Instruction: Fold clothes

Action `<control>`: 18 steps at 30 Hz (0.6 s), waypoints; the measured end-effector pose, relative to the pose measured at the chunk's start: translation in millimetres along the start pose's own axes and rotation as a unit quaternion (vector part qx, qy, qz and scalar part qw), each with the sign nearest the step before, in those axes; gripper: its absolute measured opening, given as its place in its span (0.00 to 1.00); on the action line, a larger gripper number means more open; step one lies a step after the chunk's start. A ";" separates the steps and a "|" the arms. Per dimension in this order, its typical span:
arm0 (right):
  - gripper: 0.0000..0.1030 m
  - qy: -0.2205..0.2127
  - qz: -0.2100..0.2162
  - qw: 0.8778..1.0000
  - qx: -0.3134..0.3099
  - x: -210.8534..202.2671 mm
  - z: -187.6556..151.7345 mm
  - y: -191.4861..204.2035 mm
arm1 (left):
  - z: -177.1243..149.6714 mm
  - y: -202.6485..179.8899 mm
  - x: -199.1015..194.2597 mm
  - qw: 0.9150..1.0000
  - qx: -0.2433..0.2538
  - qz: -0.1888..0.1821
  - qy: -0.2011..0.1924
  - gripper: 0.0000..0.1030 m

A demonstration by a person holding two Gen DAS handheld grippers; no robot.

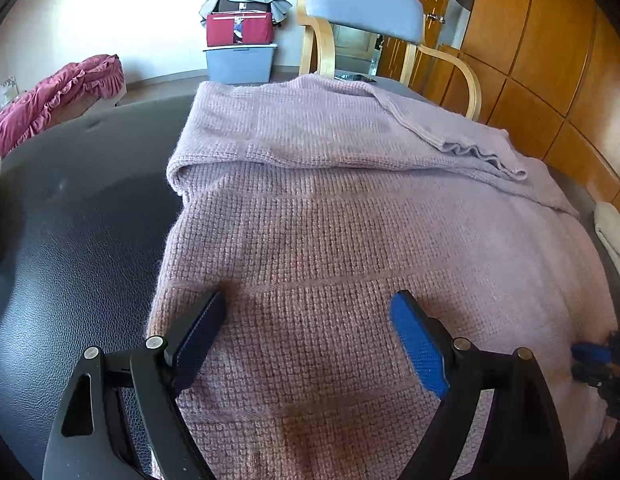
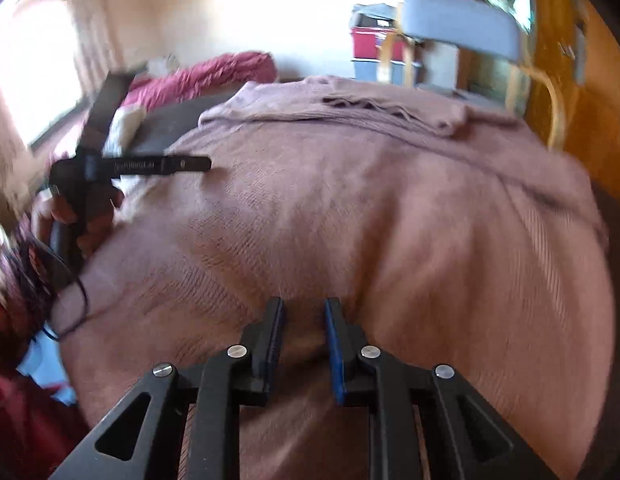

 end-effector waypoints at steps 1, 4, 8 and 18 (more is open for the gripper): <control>0.18 -0.010 0.007 1.000 0.011 -7.7 -2.1 -1.0 | 0.0 0.0 0.1 1.000 0.000 0.000 0.000 0.85; 0.18 -0.045 -0.018 0.999 0.017 -34.3 0.9 -11.4 | 0.6 -0.3 0.9 1.000 0.001 0.001 0.001 0.85; 0.18 -0.054 -0.125 0.989 0.056 -56.9 13.6 -68.2 | 0.8 0.0 1.4 1.000 0.002 0.002 0.001 0.85; 0.18 -0.032 -0.221 0.970 0.097 -84.4 -16.5 -144.0 | 1.3 1.2 2.4 1.000 0.003 0.001 0.001 0.85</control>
Point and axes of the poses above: each gripper's, at about its wrist camera, not at the fingertips, and x roughly the way its jaws point, y to its left, z to its top, the point moved 9 cm from there along x, roughly the way its jaws point, and after that the axes turned 9 degrees about z, right-handed, at the moved point
